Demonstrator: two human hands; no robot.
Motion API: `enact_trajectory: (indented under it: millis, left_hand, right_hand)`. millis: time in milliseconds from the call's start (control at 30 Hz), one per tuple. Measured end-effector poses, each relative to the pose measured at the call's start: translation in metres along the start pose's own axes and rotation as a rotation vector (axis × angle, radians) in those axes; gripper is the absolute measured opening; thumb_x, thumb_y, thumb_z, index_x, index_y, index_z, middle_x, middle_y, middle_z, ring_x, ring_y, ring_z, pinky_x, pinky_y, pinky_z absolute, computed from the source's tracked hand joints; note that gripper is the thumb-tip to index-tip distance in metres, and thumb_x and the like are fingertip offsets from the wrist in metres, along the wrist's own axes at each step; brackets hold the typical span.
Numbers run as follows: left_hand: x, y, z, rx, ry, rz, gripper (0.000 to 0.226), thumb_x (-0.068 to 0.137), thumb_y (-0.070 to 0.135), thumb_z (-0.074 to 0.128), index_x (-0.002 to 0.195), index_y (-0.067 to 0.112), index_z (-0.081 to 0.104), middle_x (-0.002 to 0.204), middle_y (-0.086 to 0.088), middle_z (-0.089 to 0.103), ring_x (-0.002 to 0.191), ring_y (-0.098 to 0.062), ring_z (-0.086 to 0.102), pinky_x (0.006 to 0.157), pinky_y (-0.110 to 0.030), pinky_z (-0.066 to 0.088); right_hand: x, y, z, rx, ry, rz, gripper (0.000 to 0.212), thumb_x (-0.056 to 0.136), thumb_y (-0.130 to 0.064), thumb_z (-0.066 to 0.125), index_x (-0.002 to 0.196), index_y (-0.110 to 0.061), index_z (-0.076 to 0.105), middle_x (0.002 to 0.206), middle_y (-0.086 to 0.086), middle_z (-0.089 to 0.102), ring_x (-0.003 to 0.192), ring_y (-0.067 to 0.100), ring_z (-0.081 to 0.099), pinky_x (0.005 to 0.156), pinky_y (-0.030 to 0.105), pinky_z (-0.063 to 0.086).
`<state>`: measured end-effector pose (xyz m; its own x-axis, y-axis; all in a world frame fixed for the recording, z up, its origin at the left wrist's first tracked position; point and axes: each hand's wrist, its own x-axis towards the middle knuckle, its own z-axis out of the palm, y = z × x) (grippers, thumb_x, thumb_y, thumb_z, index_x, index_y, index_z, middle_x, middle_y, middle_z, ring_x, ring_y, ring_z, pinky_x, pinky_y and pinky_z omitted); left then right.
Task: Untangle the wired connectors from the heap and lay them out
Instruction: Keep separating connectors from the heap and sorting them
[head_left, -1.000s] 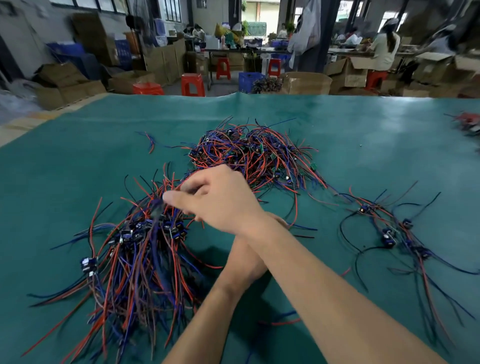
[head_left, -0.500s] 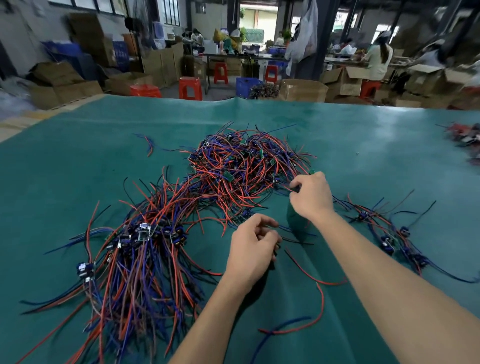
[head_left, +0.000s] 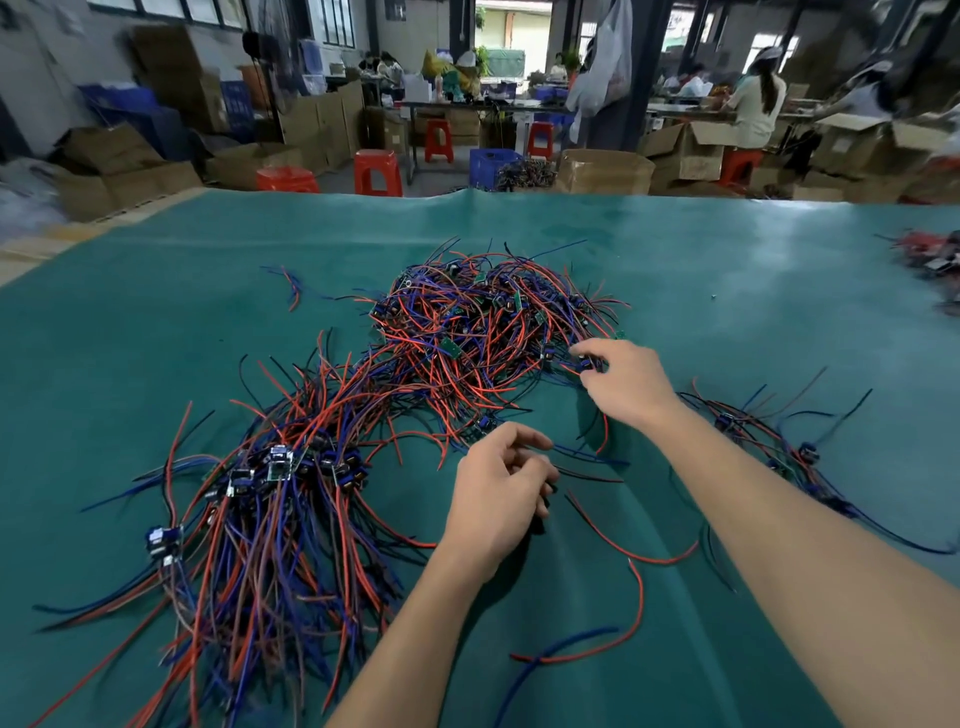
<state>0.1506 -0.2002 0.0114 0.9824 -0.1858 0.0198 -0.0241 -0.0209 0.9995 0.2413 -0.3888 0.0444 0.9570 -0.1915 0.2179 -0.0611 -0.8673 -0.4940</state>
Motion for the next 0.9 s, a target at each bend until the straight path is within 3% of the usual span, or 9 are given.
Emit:
enact_trajectory:
  millis: [100, 200, 300, 367, 567, 700, 767, 833, 900]
  left_hand:
    - [0.0, 0.0, 0.0, -0.004, -0.002, -0.006, 0.021, 0.089, -0.003, 0.05, 0.095, 0.01, 0.065, 0.077, -0.015, 0.07, 0.054, -0.019, 0.054, 0.05, -0.028, 0.047]
    - [0.0, 0.0, 0.0, -0.01, -0.005, -0.007, 0.02, 0.089, -0.004, 0.05, 0.095, 0.009, 0.064, 0.074, -0.011, 0.069, 0.054, -0.018, 0.054, 0.05, -0.027, 0.047]
    - [0.0, 0.0, 0.0, -0.003, -0.011, -0.01, 0.02, 0.09, -0.003, 0.05, 0.096, 0.009, 0.064, 0.074, -0.01, 0.069, 0.054, -0.017, 0.054, 0.05, -0.027, 0.047]
    - [-0.001, 0.001, 0.0, -0.003, -0.009, -0.011, 0.021, 0.09, -0.004, 0.05, 0.096, 0.009, 0.064, 0.076, -0.013, 0.07, 0.055, -0.017, 0.055, 0.051, -0.027, 0.048]
    - [0.0, 0.001, -0.001, 0.002, -0.013, -0.017, 0.021, 0.091, -0.005, 0.05, 0.096, 0.009, 0.064, 0.079, -0.017, 0.07, 0.053, -0.017, 0.054, 0.052, -0.028, 0.048]
    - [0.0, 0.002, -0.001, -0.002, -0.017, -0.012, 0.02, 0.091, -0.005, 0.05, 0.097, 0.009, 0.064, 0.075, -0.013, 0.069, 0.053, -0.015, 0.054, 0.051, -0.027, 0.048]
    - [0.0, 0.001, -0.001, -0.002, -0.022, -0.011, 0.02, 0.092, -0.005, 0.05, 0.096, 0.009, 0.064, 0.074, -0.01, 0.069, 0.054, -0.015, 0.055, 0.052, -0.027, 0.048]
    - [-0.001, 0.001, 0.0, -0.019, -0.024, -0.013, 0.018, 0.093, -0.003, 0.05, 0.096, 0.008, 0.063, 0.073, -0.009, 0.068, 0.055, -0.015, 0.054, 0.05, -0.025, 0.047]
    - [-0.001, 0.002, 0.0, -0.041, -0.023, -0.01, 0.016, 0.098, 0.002, 0.048, 0.096, 0.006, 0.063, 0.073, -0.01, 0.068, 0.055, -0.014, 0.054, 0.049, -0.024, 0.045]
  right_hand:
    - [0.002, -0.002, 0.001, -0.048, -0.009, -0.013, 0.038, 0.095, -0.012, 0.055, 0.126, -0.027, 0.072, 0.125, 0.005, 0.072, 0.069, 0.014, 0.059, 0.08, 0.027, 0.049]
    - [0.002, 0.001, -0.006, 0.016, 0.109, 0.071, 0.033, 0.09, -0.008, 0.057, 0.11, -0.023, 0.079, 0.112, 0.007, 0.077, 0.097, 0.03, 0.068, 0.09, 0.034, 0.054]
    - [-0.002, 0.006, -0.011, 0.003, 0.167, 0.093, 0.028, 0.087, -0.007, 0.057, 0.087, -0.02, 0.082, 0.093, 0.007, 0.078, 0.087, 0.033, 0.064, 0.076, 0.029, 0.048]
    - [-0.004, 0.009, -0.012, 0.032, 0.188, 0.11, 0.024, 0.086, -0.009, 0.06, 0.081, -0.021, 0.081, 0.086, 0.005, 0.078, 0.084, 0.031, 0.065, 0.074, 0.028, 0.046]
    - [-0.006, 0.013, -0.005, -0.009, 0.036, 0.059, 0.012, 0.084, -0.02, 0.079, 0.083, -0.03, 0.073, 0.09, 0.001, 0.072, 0.082, 0.022, 0.061, 0.075, 0.024, 0.043]
    - [-0.008, 0.016, -0.018, 0.005, 0.135, 0.092, 0.012, 0.084, -0.012, 0.076, 0.089, -0.022, 0.08, 0.092, 0.004, 0.077, 0.091, 0.026, 0.069, 0.088, 0.032, 0.055]
    - [-0.013, 0.016, -0.034, 0.182, 0.266, 0.18, 0.018, 0.081, -0.006, 0.073, 0.092, -0.019, 0.08, 0.091, 0.006, 0.078, 0.088, 0.024, 0.072, 0.09, 0.035, 0.058]
    - [-0.026, 0.011, -0.055, 0.655, 0.344, 0.282, 0.017, 0.08, 0.002, 0.071, 0.085, -0.014, 0.075, 0.08, 0.006, 0.075, 0.071, 0.023, 0.069, 0.071, 0.034, 0.061]
    - [-0.046, -0.001, -0.067, 1.153, 0.278, 0.299, 0.019, 0.081, 0.009, 0.067, 0.08, -0.009, 0.07, 0.072, 0.006, 0.072, 0.06, 0.019, 0.066, 0.052, 0.026, 0.055]
